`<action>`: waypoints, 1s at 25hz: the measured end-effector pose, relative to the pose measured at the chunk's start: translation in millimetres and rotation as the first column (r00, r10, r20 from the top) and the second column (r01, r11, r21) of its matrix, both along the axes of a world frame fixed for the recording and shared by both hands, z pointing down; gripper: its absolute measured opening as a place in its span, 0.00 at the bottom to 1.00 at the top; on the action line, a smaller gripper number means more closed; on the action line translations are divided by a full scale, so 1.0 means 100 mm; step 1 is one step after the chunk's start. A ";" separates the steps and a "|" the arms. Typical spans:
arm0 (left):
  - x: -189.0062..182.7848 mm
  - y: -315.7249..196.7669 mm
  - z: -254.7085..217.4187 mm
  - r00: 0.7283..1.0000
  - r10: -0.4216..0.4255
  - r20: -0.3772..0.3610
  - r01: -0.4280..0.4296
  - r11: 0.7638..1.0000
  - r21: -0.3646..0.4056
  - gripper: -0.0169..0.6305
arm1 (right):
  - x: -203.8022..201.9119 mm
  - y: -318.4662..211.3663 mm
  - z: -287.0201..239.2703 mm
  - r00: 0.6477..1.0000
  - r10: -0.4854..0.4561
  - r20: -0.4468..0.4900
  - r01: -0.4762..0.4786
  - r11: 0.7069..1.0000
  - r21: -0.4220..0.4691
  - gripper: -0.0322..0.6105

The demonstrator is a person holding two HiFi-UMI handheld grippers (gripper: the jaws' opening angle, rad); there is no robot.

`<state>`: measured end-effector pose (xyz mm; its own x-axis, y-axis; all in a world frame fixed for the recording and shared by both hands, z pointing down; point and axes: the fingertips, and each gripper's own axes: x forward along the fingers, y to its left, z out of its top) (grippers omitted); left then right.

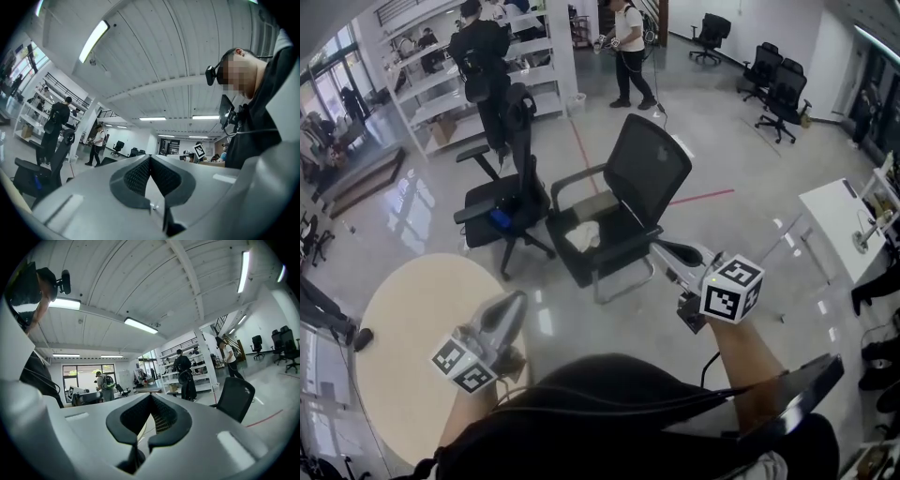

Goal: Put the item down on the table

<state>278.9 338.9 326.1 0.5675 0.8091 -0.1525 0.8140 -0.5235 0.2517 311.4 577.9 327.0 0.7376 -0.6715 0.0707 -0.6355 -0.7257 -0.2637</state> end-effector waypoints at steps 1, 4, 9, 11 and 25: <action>0.01 0.03 0.00 1.000 0.007 0.001 -0.007 1.000 0.001 0.02 | -0.02 0.01 0.01 1.000 0.006 0.002 -0.006 1.000 -0.002 0.07; 0.07 0.17 0.03 0.999 0.036 0.012 -0.036 0.999 0.011 0.02 | -0.04 0.06 0.04 1.000 0.022 0.009 -0.022 1.000 -0.001 0.07; 0.08 0.33 0.03 0.996 0.084 0.002 -0.084 0.996 0.021 0.02 | -0.06 0.16 0.12 0.999 0.047 0.020 -0.047 0.999 0.009 0.07; 0.08 0.33 0.04 0.996 0.084 0.001 -0.084 0.996 0.024 0.02 | -0.06 0.19 0.15 0.998 0.054 0.024 -0.054 0.998 0.015 0.07; 0.04 0.22 0.05 1.000 0.031 0.005 -0.031 0.999 0.011 0.02 | -0.03 0.15 0.14 1.000 0.027 0.013 -0.027 1.000 0.000 0.07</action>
<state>283.2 361.1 331.0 0.5432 0.8278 -0.1403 0.8284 -0.5013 0.2499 308.9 593.0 340.7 0.7545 -0.6514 0.0800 -0.6121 -0.7424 -0.2722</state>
